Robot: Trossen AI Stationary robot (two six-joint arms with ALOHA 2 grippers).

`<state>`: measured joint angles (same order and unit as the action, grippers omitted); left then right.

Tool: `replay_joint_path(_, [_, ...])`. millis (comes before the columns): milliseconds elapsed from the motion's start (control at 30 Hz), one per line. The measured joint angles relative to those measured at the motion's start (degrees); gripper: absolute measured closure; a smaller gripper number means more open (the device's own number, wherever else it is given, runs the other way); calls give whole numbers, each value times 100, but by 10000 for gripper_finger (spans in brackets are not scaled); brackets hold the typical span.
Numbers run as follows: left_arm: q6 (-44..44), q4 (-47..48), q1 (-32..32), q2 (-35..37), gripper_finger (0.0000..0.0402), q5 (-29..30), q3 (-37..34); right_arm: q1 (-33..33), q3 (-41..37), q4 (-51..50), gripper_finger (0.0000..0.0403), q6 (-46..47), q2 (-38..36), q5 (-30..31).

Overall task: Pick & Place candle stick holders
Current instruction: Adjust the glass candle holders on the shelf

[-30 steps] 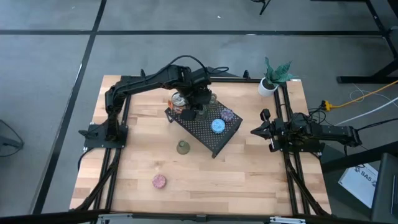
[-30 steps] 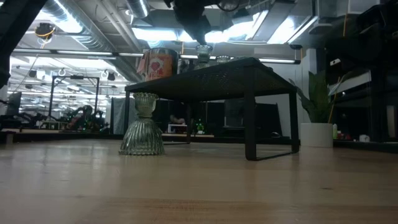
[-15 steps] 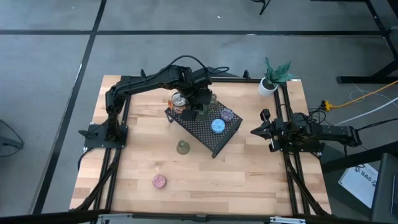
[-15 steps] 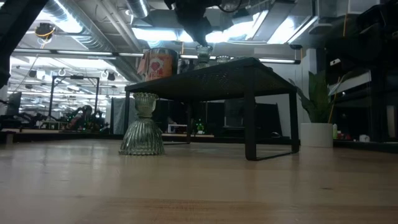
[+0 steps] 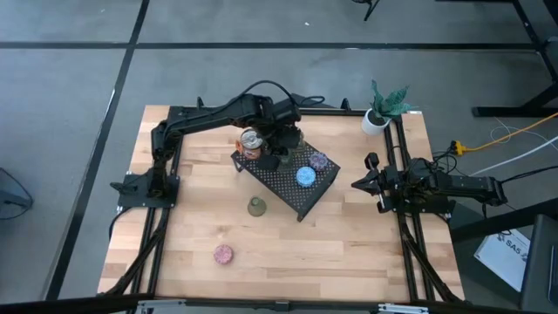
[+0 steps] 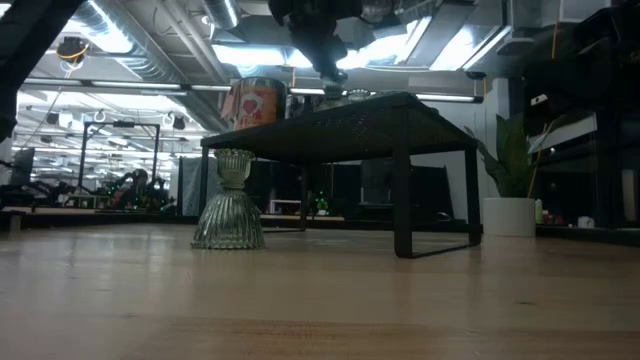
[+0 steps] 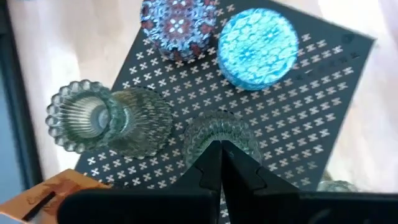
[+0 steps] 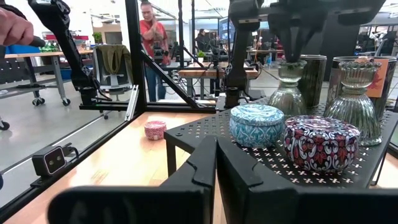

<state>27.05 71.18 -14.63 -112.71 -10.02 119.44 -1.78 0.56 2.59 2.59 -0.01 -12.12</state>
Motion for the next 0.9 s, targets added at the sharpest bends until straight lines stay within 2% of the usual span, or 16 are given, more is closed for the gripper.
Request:
replay_joint_path(467, [74, -33, -2, -6, 401, 452, 0, 0, 0, 0, 387, -2, 0, 0])
replay_joint_path(900, [76, -45, -2, -6, 400, 505, 0, 0, 0, 2, 387, -1, 0, -2])
